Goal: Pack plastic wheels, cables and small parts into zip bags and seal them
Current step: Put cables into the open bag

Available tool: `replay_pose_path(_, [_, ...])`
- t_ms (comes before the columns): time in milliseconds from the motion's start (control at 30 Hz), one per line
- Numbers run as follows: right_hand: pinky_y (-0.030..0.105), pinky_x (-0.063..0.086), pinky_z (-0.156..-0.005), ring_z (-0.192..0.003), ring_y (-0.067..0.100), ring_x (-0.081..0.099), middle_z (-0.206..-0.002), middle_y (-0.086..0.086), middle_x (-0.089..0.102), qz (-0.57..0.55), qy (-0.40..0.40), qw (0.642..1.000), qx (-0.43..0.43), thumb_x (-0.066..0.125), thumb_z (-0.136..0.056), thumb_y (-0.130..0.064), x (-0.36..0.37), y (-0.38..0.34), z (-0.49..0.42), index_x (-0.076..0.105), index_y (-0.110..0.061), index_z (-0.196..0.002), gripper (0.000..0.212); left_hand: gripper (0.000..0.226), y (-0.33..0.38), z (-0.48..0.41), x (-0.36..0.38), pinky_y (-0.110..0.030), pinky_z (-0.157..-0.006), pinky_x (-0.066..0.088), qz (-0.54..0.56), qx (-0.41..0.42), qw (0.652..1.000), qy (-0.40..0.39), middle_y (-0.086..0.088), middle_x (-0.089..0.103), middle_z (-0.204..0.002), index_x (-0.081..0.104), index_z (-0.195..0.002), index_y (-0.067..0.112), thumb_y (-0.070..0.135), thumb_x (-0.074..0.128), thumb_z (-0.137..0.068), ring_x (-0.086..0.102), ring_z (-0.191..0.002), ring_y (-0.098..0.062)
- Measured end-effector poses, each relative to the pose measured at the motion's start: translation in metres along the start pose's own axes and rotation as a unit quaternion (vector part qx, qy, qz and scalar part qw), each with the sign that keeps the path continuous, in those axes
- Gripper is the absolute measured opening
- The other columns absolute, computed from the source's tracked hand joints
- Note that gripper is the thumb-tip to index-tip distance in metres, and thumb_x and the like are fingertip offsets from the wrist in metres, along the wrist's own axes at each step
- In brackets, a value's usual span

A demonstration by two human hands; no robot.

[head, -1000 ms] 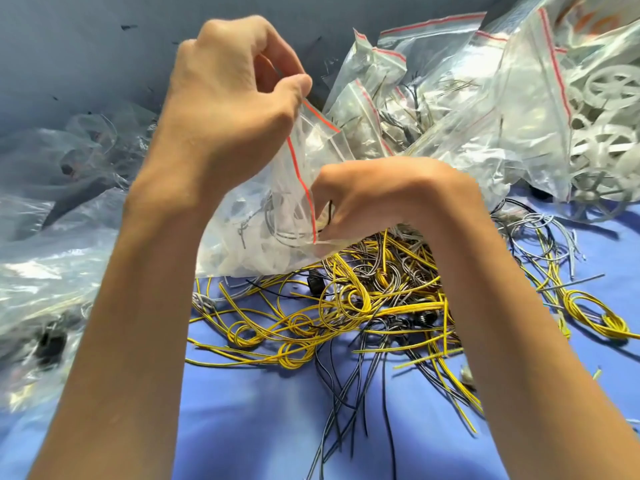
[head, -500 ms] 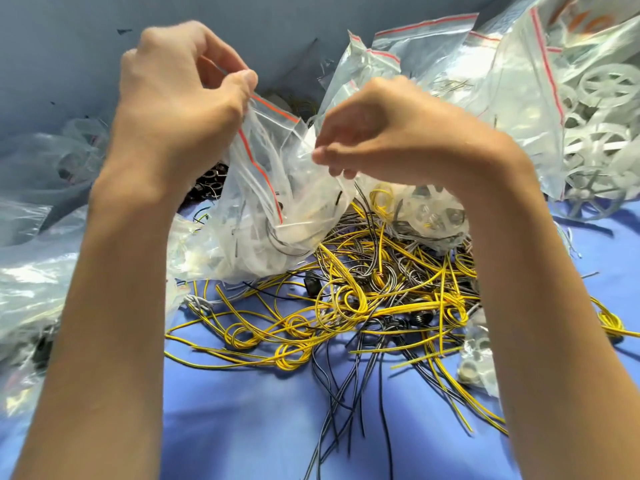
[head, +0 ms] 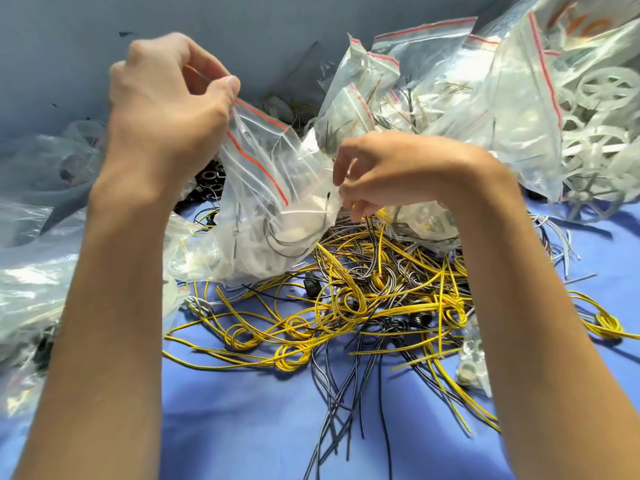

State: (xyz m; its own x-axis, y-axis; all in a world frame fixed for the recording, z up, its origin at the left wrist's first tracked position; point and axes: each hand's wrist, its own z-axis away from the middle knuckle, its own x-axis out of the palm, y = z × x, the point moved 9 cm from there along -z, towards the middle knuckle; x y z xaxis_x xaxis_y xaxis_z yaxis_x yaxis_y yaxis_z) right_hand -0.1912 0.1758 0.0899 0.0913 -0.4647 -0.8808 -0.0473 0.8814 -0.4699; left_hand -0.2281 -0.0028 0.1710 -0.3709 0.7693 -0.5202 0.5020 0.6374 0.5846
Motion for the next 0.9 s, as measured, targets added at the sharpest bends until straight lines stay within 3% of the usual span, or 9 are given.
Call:
replay_pose_path(133, [0.031, 0.058, -0.078, -0.078, 0.008, 0.071, -0.087, 0.003, 0.075, 0.008, -0.027, 1.000, 0.011, 0.047, -0.084, 0.003, 0.013, 0.005, -0.006, 0.058, -0.008, -0.105, 0.027, 0.015, -0.005, -0.002, -0.006, -0.018, -0.069, 0.040, -0.002, -0.004, 1.000, 0.017, 0.001, 0.067, -0.082, 0.062, -0.088, 0.029, 0.040, 0.056, -0.079, 0.052, -0.060, 0.004])
replay_pose_path(267, [0.029, 0.054, -0.084, -0.091, 0.011, 0.067, -0.099, -0.005, 0.072, 0.125, -0.116, 0.985, -0.008, 0.066, -0.083, -0.017, 0.037, 0.008, -0.008, 0.067, -0.025, -0.104, 0.022, 0.017, -0.010, -0.003, -0.008, -0.017, -0.070, 0.040, -0.003, -0.013, 1.000, 0.021, 0.003, 0.067, -0.081, 0.062, -0.086, 0.030, 0.043, 0.054, -0.078, 0.051, -0.056, 0.009])
replay_pose_path(333, [0.024, 0.053, -0.078, -0.089, 0.010, 0.067, -0.098, -0.008, 0.072, 0.146, -0.173, 0.974, -0.001, 0.072, -0.080, -0.023, 0.053, 0.011, -0.007, 0.068, -0.028, -0.103, 0.023, 0.018, -0.010, -0.002, -0.008, -0.020, -0.072, 0.043, 0.003, -0.016, 1.000, 0.016, 0.001, 0.068, -0.082, 0.062, -0.087, 0.030, 0.043, 0.054, -0.077, 0.052, -0.060, 0.005])
replay_pose_path(433, [0.013, 0.041, -0.054, -0.067, 0.001, 0.062, -0.078, -0.015, 0.069, 0.143, -0.227, 0.963, 0.027, 0.079, -0.074, -0.026, 0.074, 0.020, -0.008, 0.069, -0.032, -0.086, 0.016, 0.019, -0.009, -0.002, -0.007, -0.030, -0.080, 0.051, 0.009, -0.021, 1.000, 0.015, -0.001, 0.069, -0.082, 0.063, -0.086, 0.030, 0.044, 0.055, -0.075, 0.059, -0.069, -0.009])
replay_pose_path(500, [0.012, 0.042, -0.051, -0.058, -0.001, 0.062, -0.066, -0.015, 0.068, 0.126, -0.236, 0.963, 0.043, 0.082, -0.071, -0.027, 0.081, 0.027, -0.012, 0.072, -0.027, -0.083, 0.016, 0.019, -0.008, -0.002, -0.007, -0.032, -0.080, 0.051, 0.008, -0.022, 1.000, 0.014, 0.000, 0.068, -0.081, 0.063, -0.085, 0.030, 0.044, 0.055, -0.075, 0.059, -0.073, -0.011])
replay_pose_path(600, [0.012, 0.050, -0.051, -0.052, 0.000, 0.065, -0.063, -0.006, 0.070, 0.039, -0.229, 0.970, 0.075, 0.077, -0.078, -0.023, 0.081, 0.033, -0.012, 0.072, -0.012, -0.092, 0.018, 0.017, -0.006, -0.001, -0.007, -0.024, -0.073, 0.046, 0.005, -0.017, 1.000, 0.012, 0.002, 0.066, -0.078, 0.063, -0.086, 0.029, 0.041, 0.056, -0.077, 0.056, -0.070, -0.010])
replay_pose_path(700, [0.017, 0.056, -0.060, -0.061, 0.006, 0.068, -0.079, 0.005, 0.072, -0.036, -0.171, 0.982, 0.075, 0.058, -0.093, -0.014, 0.068, 0.033, -0.017, 0.064, -0.010, -0.107, 0.016, 0.015, -0.005, -0.001, -0.010, -0.026, -0.074, 0.047, 0.001, -0.017, 1.000, 0.012, 0.001, 0.066, -0.079, 0.064, -0.086, 0.028, 0.039, 0.058, -0.079, 0.058, -0.071, -0.012])
replay_pose_path(800, [0.030, 0.053, -0.084, -0.098, 0.020, 0.064, -0.109, 0.006, 0.068, 0.097, -0.056, 0.994, 0.009, 0.048, -0.091, -0.006, 0.046, 0.022, -0.032, 0.062, -0.014, -0.117, 0.031, 0.013, -0.004, -0.001, -0.012, -0.027, -0.075, 0.049, 0.003, -0.020, 1.000, 0.014, 0.001, 0.067, -0.080, 0.064, -0.086, 0.028, 0.038, 0.058, -0.080, 0.058, -0.072, -0.011])
replay_pose_path(900, [0.037, 0.052, -0.090, -0.105, 0.029, 0.060, -0.116, 0.011, 0.064, 0.173, -0.062, 0.983, 0.011, 0.042, -0.087, -0.005, 0.058, 0.022, -0.041, 0.059, -0.012, -0.121, 0.038, 0.014, -0.003, -0.001, -0.011, -0.028, -0.076, 0.050, 0.001, -0.021, 1.000, 0.013, 0.002, 0.067, -0.080, 0.064, -0.086, 0.028, 0.038, 0.058, -0.079, 0.059, -0.073, -0.011])
